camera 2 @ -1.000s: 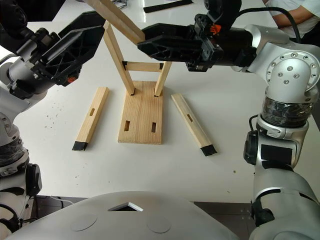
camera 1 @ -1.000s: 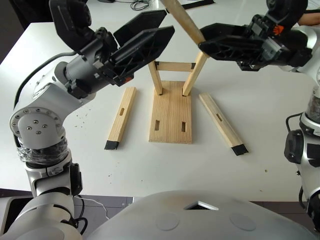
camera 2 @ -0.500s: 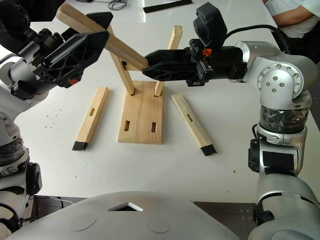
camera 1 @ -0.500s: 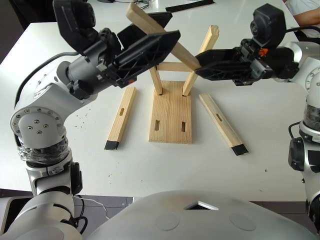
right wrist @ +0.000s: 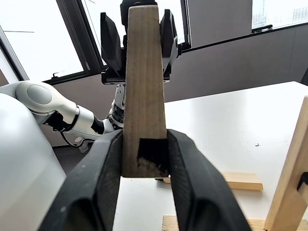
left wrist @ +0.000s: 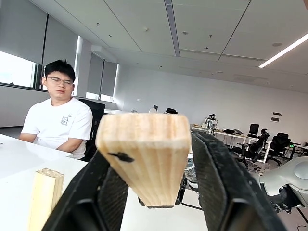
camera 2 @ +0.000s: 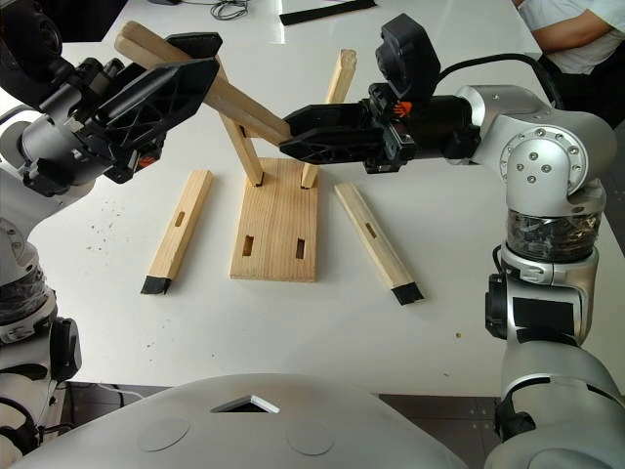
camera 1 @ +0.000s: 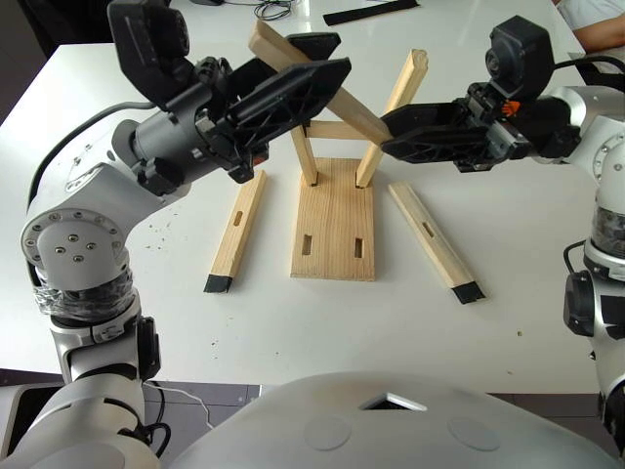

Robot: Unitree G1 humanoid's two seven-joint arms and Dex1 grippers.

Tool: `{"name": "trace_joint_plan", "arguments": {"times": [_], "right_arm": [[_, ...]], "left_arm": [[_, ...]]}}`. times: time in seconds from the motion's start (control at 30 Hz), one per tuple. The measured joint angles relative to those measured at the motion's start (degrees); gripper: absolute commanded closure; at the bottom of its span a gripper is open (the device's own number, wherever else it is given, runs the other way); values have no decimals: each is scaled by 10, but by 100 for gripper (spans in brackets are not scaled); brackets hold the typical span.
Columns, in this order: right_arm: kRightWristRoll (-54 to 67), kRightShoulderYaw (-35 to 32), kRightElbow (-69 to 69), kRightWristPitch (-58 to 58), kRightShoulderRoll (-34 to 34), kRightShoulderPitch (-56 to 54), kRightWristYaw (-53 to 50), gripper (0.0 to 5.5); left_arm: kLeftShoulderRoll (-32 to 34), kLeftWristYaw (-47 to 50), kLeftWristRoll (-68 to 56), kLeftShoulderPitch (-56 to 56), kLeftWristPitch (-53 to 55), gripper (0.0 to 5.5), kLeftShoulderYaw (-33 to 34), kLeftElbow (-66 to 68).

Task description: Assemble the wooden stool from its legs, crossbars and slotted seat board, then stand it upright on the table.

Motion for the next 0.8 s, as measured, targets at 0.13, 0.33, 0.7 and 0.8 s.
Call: {"name": "trace_joint_plan", "arguments": {"times": [0.13,0.33,0.7,0.8], "right_arm": [[0,1,0,0,-1,1,7,418],[-1,6,0,0,-4,2,13,418],[-16,9,8,-12,-4,16,1,295],[-26,7,15,-28,-4,28,-1,251]], "left_arm": [[0,-2,3,0,0,420,0,-1],[5,-21,17,2,0,420,0,-3],[12,-39,65,8,-12,420,9,2],[26,-59,100,9,-14,420,11,18]]}}
